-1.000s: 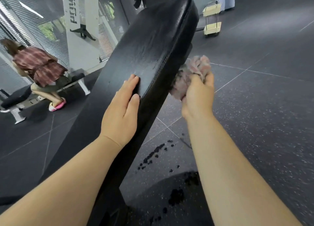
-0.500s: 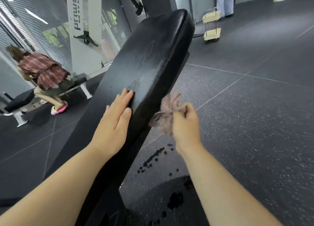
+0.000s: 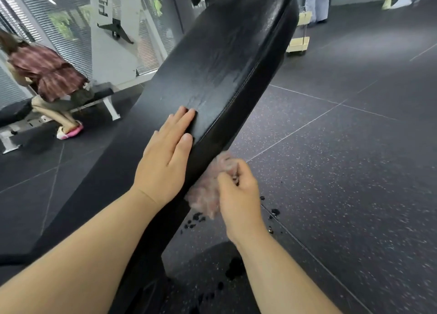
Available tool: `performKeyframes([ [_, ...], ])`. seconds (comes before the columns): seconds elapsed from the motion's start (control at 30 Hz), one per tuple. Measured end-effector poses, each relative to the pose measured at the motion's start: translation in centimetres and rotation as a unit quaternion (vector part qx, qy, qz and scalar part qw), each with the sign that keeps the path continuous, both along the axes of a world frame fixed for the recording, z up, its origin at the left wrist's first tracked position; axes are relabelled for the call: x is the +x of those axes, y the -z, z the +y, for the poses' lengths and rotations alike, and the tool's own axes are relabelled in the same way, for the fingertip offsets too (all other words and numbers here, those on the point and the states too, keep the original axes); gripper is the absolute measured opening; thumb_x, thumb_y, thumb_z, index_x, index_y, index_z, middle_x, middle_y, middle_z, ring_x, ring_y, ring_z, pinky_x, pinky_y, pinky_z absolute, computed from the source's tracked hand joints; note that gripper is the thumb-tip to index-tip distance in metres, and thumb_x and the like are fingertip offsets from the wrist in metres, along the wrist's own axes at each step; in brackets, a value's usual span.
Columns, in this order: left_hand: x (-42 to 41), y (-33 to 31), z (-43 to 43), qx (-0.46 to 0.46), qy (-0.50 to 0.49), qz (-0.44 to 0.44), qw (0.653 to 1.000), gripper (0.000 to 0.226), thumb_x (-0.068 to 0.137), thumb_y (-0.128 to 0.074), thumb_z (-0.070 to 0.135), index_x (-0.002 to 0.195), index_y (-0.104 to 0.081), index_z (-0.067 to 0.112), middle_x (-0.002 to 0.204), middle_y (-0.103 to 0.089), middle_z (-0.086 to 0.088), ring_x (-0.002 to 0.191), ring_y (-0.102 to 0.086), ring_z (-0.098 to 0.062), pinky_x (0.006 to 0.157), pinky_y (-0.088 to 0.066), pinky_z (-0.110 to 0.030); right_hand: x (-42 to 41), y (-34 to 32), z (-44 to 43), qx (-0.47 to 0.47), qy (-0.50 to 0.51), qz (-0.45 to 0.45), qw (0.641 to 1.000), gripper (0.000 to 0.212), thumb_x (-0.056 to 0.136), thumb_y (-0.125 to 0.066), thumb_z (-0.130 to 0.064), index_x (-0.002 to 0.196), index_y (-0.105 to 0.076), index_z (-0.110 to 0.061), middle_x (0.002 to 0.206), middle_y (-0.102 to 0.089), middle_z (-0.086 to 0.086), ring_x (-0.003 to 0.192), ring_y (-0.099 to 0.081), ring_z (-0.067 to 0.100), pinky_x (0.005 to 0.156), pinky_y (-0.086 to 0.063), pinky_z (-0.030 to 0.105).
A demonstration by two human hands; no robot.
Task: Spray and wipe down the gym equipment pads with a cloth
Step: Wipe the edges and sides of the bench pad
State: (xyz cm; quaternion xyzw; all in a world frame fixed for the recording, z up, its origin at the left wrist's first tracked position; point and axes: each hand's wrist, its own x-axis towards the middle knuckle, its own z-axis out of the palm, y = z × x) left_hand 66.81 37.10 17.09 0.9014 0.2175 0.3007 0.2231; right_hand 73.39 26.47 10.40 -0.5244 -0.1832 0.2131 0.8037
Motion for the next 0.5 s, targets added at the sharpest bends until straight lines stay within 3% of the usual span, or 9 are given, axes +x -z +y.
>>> performKeyframes([
  [0.1, -0.2, -0.3, 0.1, -0.049, 0.02, -0.01, 0.999, 0.04, 0.106, -0.031, 0.029, 0.127, -0.029, 0.063, 0.15, -0.022, 0.032, 0.141, -0.012, 0.015, 0.118, 0.001, -0.015, 4.1, -3.8, -0.2, 0.071, 0.207, -0.062, 0.974, 0.035, 0.087, -0.051, 0.006, 0.072, -0.049, -0.026, 0.071, -0.051, -0.016, 0.065, -0.047, 0.005, 0.063, -0.043, 0.021],
  [0.17, -0.6, -0.5, 0.2, -0.096, 0.023, -0.041, 0.994, 0.044, 0.107, -0.034, 0.017, 0.125, -0.04, 0.057, 0.15, -0.031, 0.028, 0.14, -0.02, 0.013, 0.122, -0.003, -0.022, 5.4, -5.8, 0.6, 0.082, 0.236, -0.129, 0.96, 0.031, 0.082, -0.056, 0.001, 0.074, -0.057, -0.029, 0.085, -0.054, -0.01, 0.075, -0.055, 0.013, 0.069, -0.051, 0.036],
  [0.23, -0.8, -0.9, 0.1, -0.145, 0.012, -0.089, 0.985, 0.047, 0.103, -0.036, 0.008, 0.121, -0.055, 0.047, 0.146, -0.044, 0.022, 0.137, -0.032, 0.011, 0.122, -0.013, -0.025, 4.4, -5.8, 1.7, 0.044, 0.25, -0.183, 0.95, 0.024, 0.077, -0.058, -0.001, 0.074, -0.064, -0.025, 0.091, -0.052, -0.011, 0.079, -0.056, 0.018, 0.071, -0.052, 0.042],
  [0.3, -0.9, -1.0, -0.3, -0.177, -0.012, -0.133, 0.975, 0.044, 0.094, -0.038, 0.008, 0.111, -0.065, 0.039, 0.137, -0.057, 0.016, 0.129, -0.044, 0.011, 0.114, -0.026, -0.015, 2.3, -3.7, 2.3, 0.012, 0.248, -0.239, 0.939, 0.013, 0.073, -0.059, -0.002, 0.074, -0.065, -0.014, 0.093, -0.052, -0.006, 0.081, -0.055, 0.019, 0.072, -0.049, 0.042],
  [0.4, -1.5, -0.7, -0.3, -0.197, -0.053, -0.18, 0.962, 0.041, 0.089, -0.037, 0.011, 0.1, -0.071, 0.031, 0.126, -0.066, 0.01, 0.121, -0.052, 0.009, 0.104, -0.035, -0.008, -3.1, 1.6, 2.5, -0.042, 0.14, -0.346, 0.927, 0.009, 0.073, -0.058, -0.008, 0.071, -0.065, -0.012, 0.091, -0.054, -0.001, 0.084, -0.055, 0.025, 0.075, -0.047, 0.038],
  [0.43, -1.9, -0.4, -0.2, -0.189, -0.059, -0.173, 0.965, 0.042, 0.09, -0.037, 0.011, 0.103, -0.07, 0.031, 0.127, -0.065, 0.011, 0.123, -0.051, 0.008, 0.105, -0.034, -0.009, -4.8, 3.1, 2.1, -0.052, 0.104, -0.357, 0.927, 0.01, 0.073, -0.057, -0.009, 0.07, -0.065, -0.014, 0.091, -0.054, -0.002, 0.085, -0.056, 0.023, 0.076, -0.048, 0.036],
  [0.5, -2.6, 0.4, -0.2, -0.159, -0.057, -0.138, 0.976, 0.045, 0.093, -0.037, 0.006, 0.113, -0.066, 0.034, 0.134, -0.059, 0.015, 0.129, -0.045, 0.009, 0.11, -0.029, -0.011, -5.3, 3.9, 0.9, -0.039, 0.11, -0.299, 0.947, 0.014, 0.073, -0.059, -0.004, 0.072, -0.066, -0.016, 0.092, -0.055, -0.006, 0.087, -0.058, 0.015, 0.077, -0.049, 0.027],
])
